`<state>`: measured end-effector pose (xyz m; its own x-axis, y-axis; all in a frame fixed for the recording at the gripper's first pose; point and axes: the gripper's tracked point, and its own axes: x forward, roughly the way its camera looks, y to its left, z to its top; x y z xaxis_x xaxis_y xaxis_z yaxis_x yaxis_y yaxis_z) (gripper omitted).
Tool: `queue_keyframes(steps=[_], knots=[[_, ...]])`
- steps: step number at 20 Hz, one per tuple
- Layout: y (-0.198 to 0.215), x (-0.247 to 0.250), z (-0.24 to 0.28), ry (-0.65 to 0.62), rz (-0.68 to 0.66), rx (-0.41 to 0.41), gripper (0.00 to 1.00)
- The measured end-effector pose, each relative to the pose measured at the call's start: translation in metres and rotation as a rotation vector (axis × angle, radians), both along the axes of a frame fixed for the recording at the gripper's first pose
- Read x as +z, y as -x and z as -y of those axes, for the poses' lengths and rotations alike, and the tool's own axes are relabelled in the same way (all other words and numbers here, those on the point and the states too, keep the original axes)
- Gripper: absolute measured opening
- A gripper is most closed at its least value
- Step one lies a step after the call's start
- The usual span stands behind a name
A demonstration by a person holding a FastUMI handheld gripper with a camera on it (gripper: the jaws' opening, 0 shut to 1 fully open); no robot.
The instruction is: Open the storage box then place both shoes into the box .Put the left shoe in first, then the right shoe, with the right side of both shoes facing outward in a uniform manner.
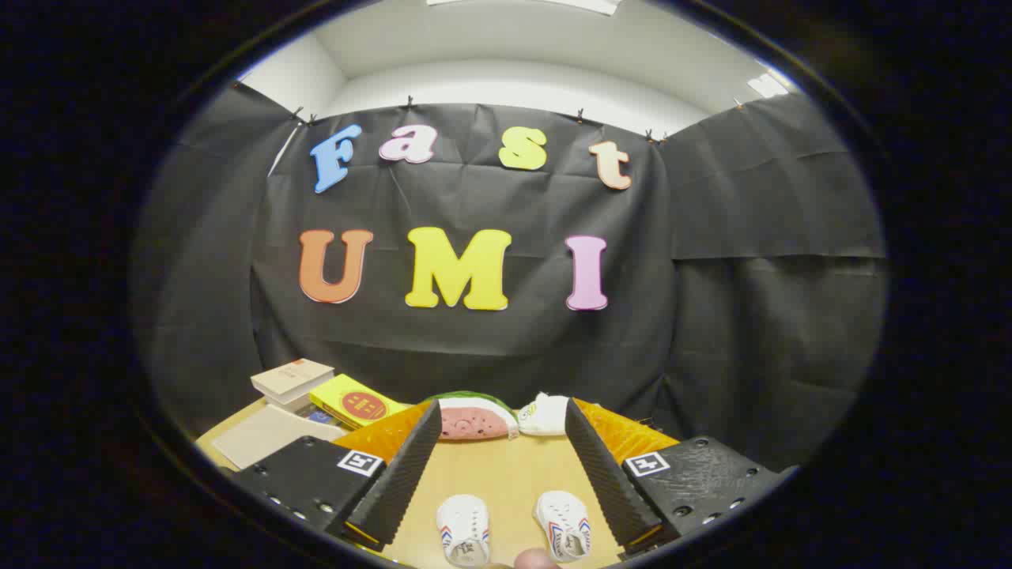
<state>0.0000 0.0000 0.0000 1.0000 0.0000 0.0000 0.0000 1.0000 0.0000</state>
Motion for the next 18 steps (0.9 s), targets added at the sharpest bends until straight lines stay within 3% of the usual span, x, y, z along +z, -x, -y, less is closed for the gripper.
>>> queue_keyframes(steps=[18], knots=[[-0.030, -0.001, -0.009, -0.019, -0.034, 0.090, 0.95]])
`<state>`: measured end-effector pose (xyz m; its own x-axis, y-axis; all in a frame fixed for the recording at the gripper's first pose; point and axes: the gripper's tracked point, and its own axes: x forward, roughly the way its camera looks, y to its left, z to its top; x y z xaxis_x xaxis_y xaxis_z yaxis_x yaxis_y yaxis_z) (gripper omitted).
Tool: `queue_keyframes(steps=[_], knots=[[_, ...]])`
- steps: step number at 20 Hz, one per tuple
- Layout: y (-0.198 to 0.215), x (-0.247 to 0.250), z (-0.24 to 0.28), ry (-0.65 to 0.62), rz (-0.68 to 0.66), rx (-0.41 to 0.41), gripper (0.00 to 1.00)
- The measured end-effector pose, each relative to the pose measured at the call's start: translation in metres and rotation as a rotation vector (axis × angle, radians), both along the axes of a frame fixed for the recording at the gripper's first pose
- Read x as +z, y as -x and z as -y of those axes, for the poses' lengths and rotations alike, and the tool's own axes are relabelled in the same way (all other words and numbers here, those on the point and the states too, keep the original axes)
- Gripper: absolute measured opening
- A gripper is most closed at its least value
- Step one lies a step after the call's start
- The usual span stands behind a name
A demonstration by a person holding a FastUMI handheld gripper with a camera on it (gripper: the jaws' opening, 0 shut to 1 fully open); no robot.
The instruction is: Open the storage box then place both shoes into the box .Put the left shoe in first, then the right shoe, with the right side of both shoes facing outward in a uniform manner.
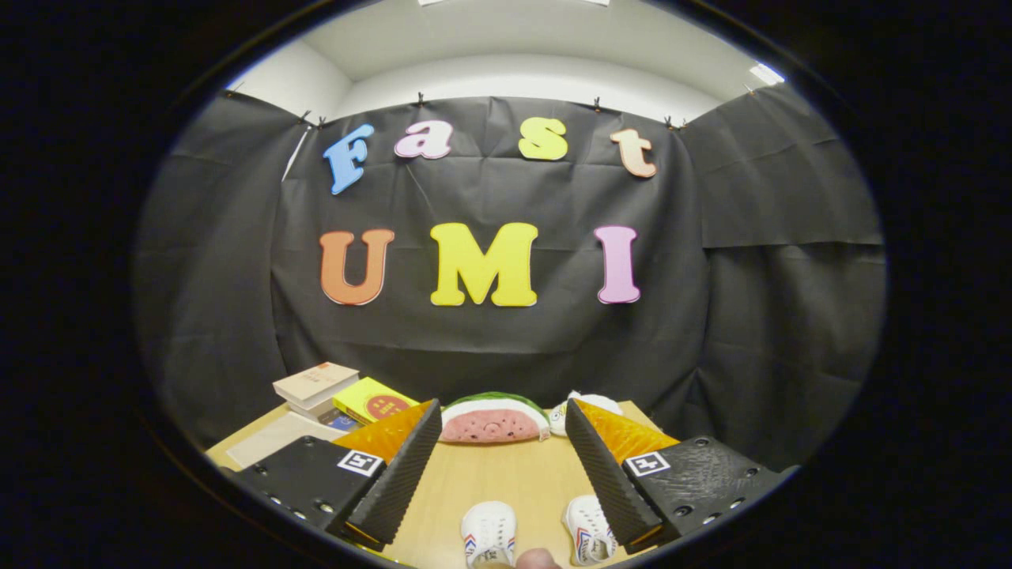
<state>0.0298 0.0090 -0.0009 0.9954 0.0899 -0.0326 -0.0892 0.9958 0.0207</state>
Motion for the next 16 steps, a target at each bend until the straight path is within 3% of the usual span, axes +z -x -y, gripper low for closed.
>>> queue_keyframes(steps=[6, 16], knots=[[-0.004, -0.012, -0.004, -0.024, -0.041, 0.013, 0.95], [0.000, -0.049, -0.071, -0.054, -0.154, 0.152, 0.95]])
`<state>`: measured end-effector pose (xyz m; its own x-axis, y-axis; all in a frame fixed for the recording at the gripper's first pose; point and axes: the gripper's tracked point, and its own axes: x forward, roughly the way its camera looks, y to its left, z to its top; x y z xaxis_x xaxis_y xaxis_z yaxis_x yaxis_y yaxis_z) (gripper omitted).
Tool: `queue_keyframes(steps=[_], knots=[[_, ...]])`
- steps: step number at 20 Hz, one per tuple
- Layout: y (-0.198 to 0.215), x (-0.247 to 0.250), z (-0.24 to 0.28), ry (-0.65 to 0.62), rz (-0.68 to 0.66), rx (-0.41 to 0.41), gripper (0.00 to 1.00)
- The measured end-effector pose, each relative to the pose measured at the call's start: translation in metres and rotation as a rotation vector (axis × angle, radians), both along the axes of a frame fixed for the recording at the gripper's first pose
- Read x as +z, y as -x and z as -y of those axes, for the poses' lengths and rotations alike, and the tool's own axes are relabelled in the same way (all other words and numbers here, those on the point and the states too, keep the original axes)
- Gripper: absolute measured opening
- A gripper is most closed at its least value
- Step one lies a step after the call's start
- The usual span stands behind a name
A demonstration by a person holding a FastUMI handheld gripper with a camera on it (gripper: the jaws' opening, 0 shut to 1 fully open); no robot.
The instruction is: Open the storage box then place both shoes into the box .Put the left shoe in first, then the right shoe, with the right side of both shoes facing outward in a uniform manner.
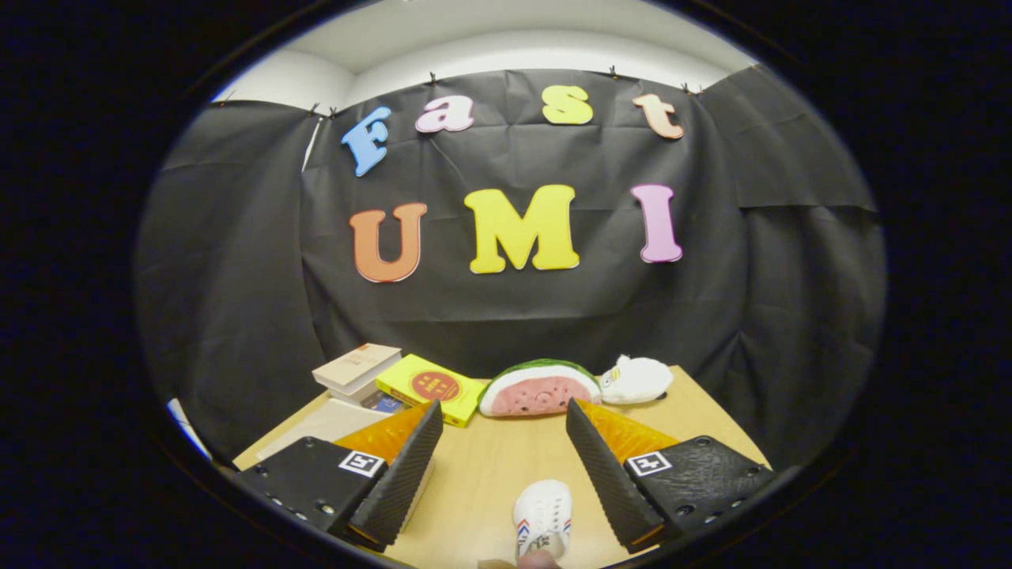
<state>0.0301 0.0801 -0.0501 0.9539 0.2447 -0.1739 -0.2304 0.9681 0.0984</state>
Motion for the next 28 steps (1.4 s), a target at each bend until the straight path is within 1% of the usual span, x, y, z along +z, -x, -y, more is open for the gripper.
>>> queue_keyframes(steps=[1, 5, 9, 12, 19, 20, 25, 28], knots=[[0.001, -0.004, -0.008, -0.014, -0.016, 0.015, 0.95], [0.005, -0.040, -0.054, -0.059, -0.126, 0.118, 0.95], [0.007, -0.067, -0.091, -0.089, -0.207, 0.186, 0.95], [0.015, -0.096, -0.119, -0.111, -0.298, 0.261, 0.96], [0.015, -0.167, -0.147, -0.178, -0.549, 0.327, 0.95], [0.020, -0.173, -0.149, -0.200, -0.585, 0.339, 0.96], [0.021, -0.180, -0.166, -0.427, -0.726, 0.380, 0.96], [0.014, -0.184, -0.185, -0.551, -0.817, 0.423, 0.96]])
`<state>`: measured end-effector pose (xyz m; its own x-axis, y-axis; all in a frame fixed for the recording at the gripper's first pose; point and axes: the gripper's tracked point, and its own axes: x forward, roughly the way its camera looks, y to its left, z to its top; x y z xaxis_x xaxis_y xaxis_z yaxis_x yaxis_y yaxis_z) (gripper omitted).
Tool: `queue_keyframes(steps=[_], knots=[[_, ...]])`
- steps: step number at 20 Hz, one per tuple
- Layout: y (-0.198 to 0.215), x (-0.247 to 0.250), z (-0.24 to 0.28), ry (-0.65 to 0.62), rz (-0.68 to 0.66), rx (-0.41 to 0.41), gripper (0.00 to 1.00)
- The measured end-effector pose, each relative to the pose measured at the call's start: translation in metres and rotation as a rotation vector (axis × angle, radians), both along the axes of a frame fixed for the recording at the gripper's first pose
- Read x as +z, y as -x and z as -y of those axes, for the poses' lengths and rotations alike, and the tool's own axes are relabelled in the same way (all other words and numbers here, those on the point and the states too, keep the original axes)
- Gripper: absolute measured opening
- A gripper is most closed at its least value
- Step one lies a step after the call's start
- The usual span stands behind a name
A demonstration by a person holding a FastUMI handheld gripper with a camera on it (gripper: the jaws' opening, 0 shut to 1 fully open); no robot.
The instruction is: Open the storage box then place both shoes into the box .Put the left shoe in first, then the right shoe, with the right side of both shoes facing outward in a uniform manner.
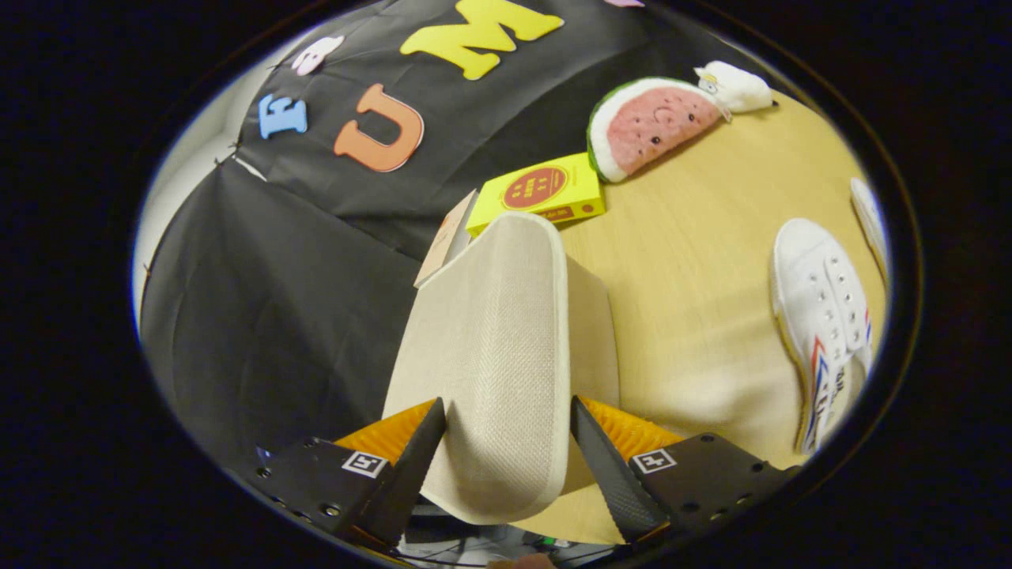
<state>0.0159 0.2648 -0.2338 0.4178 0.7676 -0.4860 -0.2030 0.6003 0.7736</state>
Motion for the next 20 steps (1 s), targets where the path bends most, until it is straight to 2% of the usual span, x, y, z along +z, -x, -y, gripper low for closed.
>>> queue_keyframes(steps=[4, 6, 7, 9, 11, 12, 14, 20], knots=[[-0.001, 0.008, 0.008, 0.019, -0.012, 0.016, 0.93], [0.004, 0.014, 0.014, 0.017, -0.011, 0.011, 0.78], [0.007, 0.017, 0.020, 0.020, -0.015, 0.007, 0.70], [-0.003, 0.006, 0.014, 0.028, -0.005, 0.002, 0.44], [0.003, 0.028, 0.030, 0.042, -0.014, -0.029, 0.18], [0.008, 0.029, 0.026, 0.057, -0.010, -0.009, 0.06], [0.013, 0.042, 0.030, 0.090, 0.020, 0.008, 0.00], [0.027, 0.109, 0.000, 0.138, 0.178, 0.063, 0.00]])
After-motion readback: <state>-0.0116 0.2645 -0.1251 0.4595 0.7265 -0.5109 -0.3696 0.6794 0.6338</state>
